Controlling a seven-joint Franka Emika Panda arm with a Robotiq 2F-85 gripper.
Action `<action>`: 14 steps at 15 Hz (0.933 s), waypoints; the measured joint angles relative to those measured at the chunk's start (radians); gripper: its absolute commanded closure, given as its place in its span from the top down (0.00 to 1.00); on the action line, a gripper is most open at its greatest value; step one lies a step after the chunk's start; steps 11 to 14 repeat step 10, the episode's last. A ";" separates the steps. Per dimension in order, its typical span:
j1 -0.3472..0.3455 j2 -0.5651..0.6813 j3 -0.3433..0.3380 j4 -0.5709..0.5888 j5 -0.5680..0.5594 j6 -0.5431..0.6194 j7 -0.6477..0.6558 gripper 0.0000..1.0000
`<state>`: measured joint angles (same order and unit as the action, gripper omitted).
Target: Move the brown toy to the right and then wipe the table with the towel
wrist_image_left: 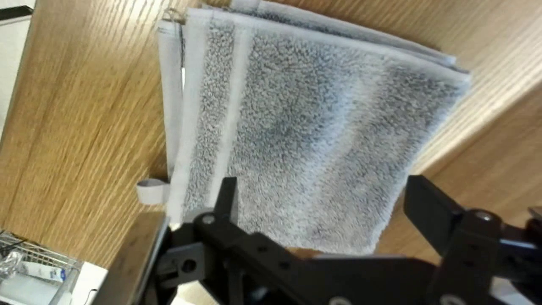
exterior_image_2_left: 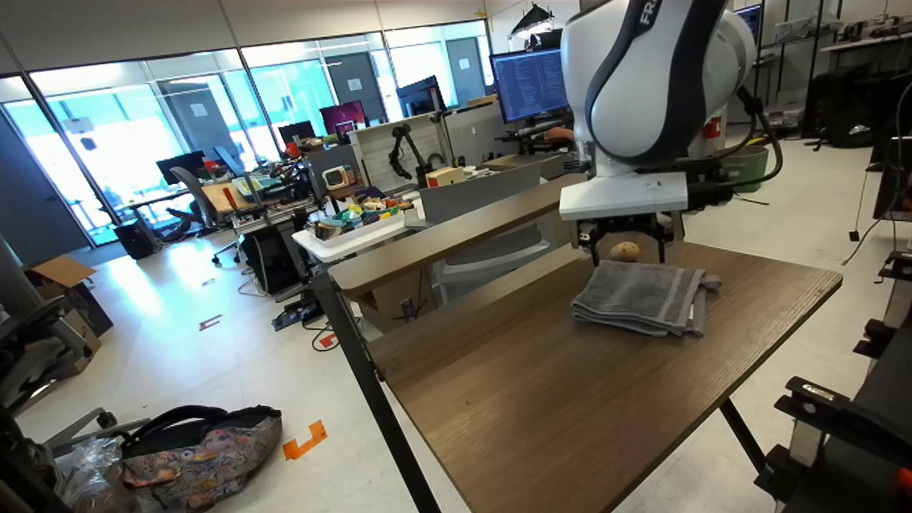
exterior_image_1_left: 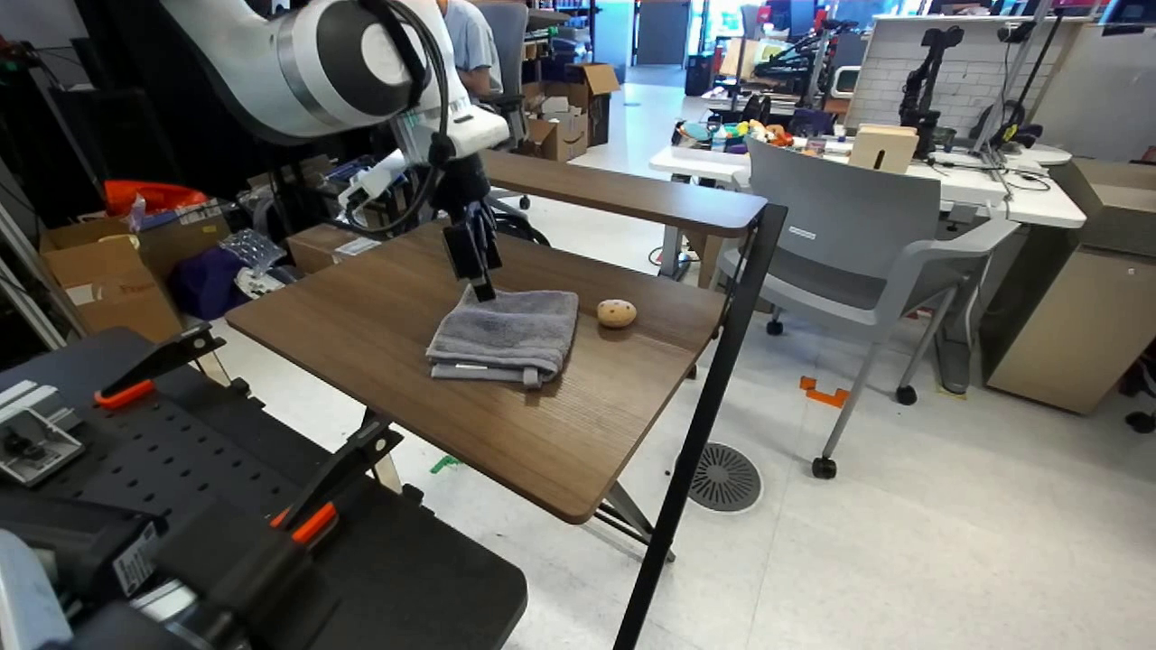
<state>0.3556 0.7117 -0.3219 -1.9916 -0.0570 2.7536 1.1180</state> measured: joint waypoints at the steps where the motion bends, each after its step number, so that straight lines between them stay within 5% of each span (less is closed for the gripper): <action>1: 0.008 -0.039 -0.010 -0.033 -0.007 0.017 0.000 1.00; 7: -0.029 -0.256 0.020 -0.189 -0.010 0.040 -0.027 1.00; 14: -0.038 -0.281 0.028 -0.213 -0.010 0.040 -0.032 1.00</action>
